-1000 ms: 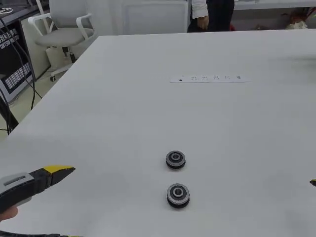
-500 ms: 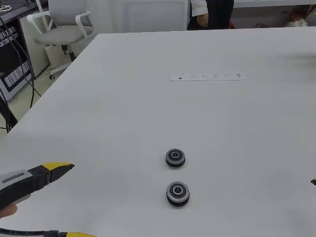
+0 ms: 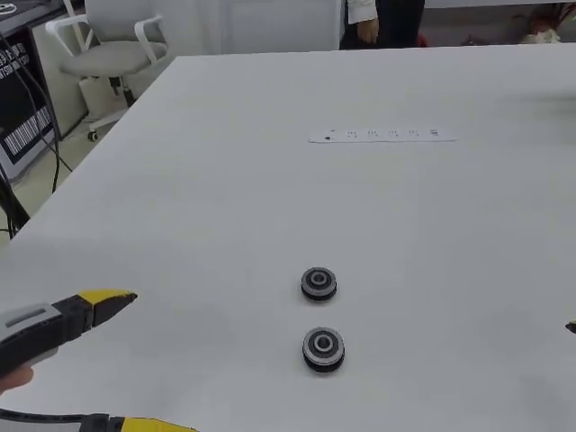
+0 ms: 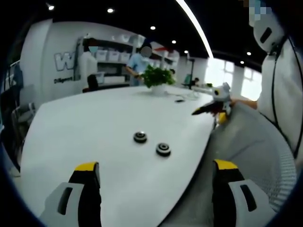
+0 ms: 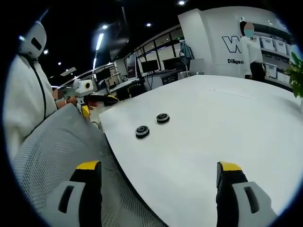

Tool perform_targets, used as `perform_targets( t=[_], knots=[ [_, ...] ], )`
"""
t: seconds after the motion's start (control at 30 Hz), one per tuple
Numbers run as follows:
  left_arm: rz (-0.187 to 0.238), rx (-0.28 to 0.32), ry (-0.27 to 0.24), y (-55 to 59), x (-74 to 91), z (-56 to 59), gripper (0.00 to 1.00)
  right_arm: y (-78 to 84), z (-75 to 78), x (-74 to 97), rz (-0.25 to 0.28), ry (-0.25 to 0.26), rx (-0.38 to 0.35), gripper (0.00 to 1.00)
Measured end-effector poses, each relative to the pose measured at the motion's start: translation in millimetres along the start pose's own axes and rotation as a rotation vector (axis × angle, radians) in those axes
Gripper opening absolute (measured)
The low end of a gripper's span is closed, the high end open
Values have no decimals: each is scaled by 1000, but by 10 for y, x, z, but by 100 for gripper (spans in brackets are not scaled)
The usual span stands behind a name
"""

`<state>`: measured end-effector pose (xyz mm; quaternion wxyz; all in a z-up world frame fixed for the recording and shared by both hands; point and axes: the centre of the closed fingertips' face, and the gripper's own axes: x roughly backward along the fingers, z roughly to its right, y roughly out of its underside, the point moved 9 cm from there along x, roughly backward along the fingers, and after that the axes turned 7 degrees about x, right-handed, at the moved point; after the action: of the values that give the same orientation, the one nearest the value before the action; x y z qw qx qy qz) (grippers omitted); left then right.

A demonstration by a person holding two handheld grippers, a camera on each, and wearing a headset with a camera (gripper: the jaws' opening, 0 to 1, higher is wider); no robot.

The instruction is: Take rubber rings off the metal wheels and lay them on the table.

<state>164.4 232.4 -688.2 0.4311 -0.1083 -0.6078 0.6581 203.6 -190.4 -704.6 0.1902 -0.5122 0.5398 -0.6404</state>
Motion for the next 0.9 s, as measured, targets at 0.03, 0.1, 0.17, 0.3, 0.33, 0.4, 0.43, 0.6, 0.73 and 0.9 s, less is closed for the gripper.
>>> perform_targets(
  t=[0.03, 0.1, 0.17, 0.3, 0.33, 0.4, 0.43, 0.6, 0.73, 0.9],
  knots=[
    [-1, -1, 0, -3, -2, 3, 100, -1, 1, 0, 0, 0, 0, 98],
    [-1, -2, 2, -18, -5, 10, 100, -5, 4, -1, 1, 0, 0, 98],
    [1, -3, 3, -19, -7, 11, 100, -13, 7, -3, 1, -1, 2, 98],
    [6, -4, 6, -32, -8, -14, 100, -35, 17, -7, 1, -3, 4, 98],
    [7, -6, 6, -29, -5, -14, 100, -42, 19, -8, 0, -4, 8, 98],
    [6, -7, 7, -29, -4, -13, 100, -54, 22, -12, -1, -5, 9, 98],
    [6, -9, 9, -30, -4, -11, 100, -62, 24, -14, -1, -6, 11, 98],
    [2, -11, 18, -45, -11, -10, 100, -92, 28, -25, -2, -11, 17, 97],
    [1, -13, 24, -50, -15, -9, 100, -108, 28, -33, -3, -15, 20, 97],
    [-8, -25, 35, -80, -37, -5, 100, -156, 38, -47, -2, -23, 28, 97]
  ],
)
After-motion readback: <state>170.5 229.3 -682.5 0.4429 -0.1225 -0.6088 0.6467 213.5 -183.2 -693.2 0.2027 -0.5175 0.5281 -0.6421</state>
